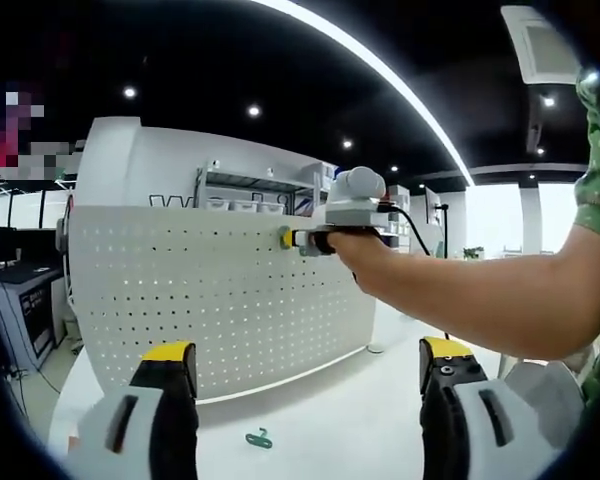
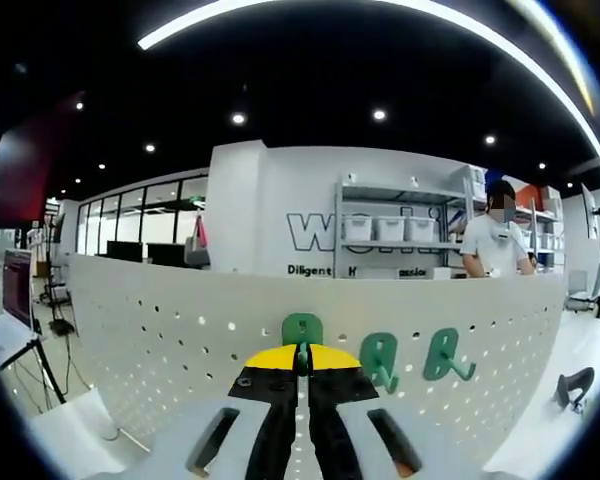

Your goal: Insert the hook assembly into the mounting plate slot until the hook locks in place.

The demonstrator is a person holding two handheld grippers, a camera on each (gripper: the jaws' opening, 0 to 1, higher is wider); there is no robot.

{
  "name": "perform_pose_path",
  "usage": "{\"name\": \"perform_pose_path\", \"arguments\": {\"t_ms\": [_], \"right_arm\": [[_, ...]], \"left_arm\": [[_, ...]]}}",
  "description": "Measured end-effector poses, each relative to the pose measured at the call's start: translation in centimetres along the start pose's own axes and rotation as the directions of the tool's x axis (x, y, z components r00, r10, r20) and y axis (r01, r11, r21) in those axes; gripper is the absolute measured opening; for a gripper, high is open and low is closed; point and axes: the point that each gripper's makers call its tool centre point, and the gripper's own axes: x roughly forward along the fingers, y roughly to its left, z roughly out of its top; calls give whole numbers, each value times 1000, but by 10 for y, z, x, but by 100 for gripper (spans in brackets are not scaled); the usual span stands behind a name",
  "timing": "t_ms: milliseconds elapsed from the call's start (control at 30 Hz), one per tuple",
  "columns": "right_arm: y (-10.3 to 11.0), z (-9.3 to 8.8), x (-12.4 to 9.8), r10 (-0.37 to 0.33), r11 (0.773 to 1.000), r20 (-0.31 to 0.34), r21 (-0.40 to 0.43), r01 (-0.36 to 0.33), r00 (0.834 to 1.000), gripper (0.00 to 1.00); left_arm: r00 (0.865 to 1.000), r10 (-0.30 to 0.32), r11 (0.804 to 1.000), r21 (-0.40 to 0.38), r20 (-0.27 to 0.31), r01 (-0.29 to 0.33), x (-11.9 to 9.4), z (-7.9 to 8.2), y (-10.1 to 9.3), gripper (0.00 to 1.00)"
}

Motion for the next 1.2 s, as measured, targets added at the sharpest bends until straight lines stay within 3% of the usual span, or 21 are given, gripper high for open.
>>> {"name": "perform_pose_path", "arguments": {"t_ms": [1200], "right_arm": [[0,-11,5,5,1000,-12,-17,-6,1000,1]], "left_arm": [[1000,-12,1000,-9,1,12,1,1,3,89]]}}
